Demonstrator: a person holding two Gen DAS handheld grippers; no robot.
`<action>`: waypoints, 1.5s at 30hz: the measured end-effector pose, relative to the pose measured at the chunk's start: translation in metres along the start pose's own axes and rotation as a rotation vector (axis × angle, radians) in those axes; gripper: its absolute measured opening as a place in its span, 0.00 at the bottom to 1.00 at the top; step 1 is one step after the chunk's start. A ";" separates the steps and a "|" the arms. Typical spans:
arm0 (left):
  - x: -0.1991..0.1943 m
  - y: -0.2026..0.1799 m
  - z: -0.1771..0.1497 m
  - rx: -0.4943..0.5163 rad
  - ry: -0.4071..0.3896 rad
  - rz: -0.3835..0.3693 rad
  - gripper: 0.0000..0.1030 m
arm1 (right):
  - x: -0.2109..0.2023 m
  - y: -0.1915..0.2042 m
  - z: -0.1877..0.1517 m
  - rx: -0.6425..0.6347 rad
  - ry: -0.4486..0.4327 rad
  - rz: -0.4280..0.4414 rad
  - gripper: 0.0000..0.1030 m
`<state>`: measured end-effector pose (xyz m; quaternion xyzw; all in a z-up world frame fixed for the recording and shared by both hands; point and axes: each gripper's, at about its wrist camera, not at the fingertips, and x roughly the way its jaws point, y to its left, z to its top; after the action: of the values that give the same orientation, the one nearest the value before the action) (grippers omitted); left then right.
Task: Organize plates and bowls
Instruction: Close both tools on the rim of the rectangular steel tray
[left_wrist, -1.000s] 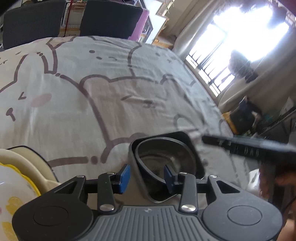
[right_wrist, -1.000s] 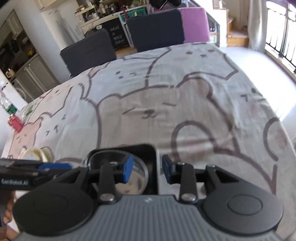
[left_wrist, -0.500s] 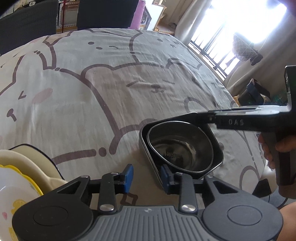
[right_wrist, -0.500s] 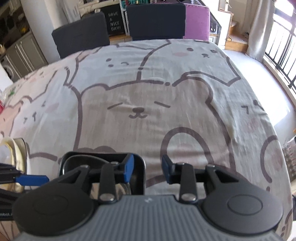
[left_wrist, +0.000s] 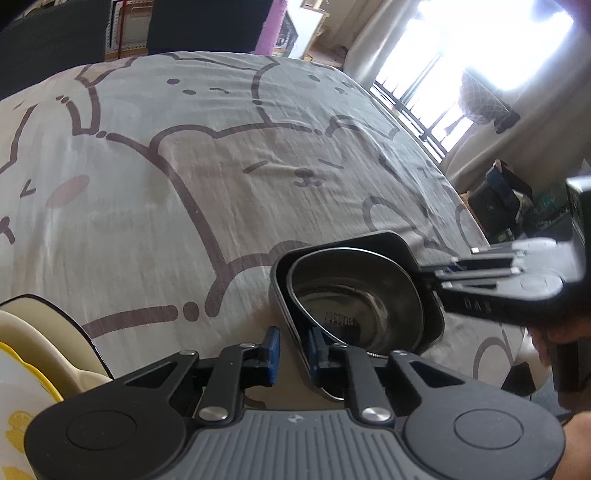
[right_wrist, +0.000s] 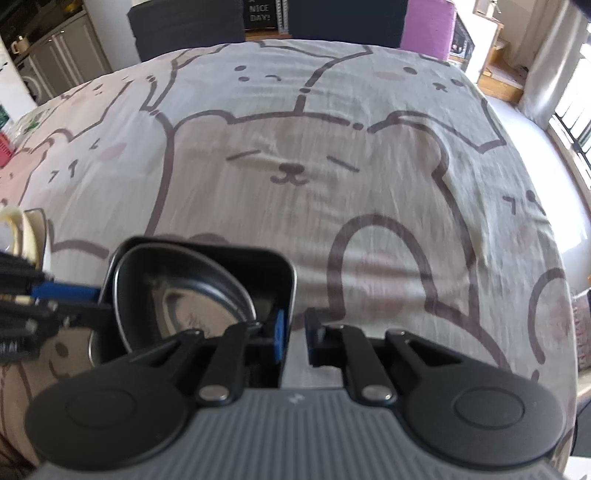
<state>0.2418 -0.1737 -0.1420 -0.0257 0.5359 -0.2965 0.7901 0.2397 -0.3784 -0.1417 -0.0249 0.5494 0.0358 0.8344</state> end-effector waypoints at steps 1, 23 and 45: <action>0.000 0.001 0.001 -0.008 -0.003 0.001 0.17 | -0.001 -0.001 -0.002 0.001 0.002 0.008 0.15; 0.000 0.008 0.006 -0.070 -0.022 -0.005 0.17 | -0.017 -0.008 -0.001 0.085 -0.056 0.067 0.22; 0.003 0.004 0.000 -0.012 0.008 -0.029 0.13 | -0.018 -0.031 -0.027 0.150 -0.086 0.183 0.11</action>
<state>0.2438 -0.1719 -0.1461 -0.0370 0.5402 -0.3050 0.7835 0.2102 -0.4125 -0.1356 0.0895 0.5141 0.0717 0.8500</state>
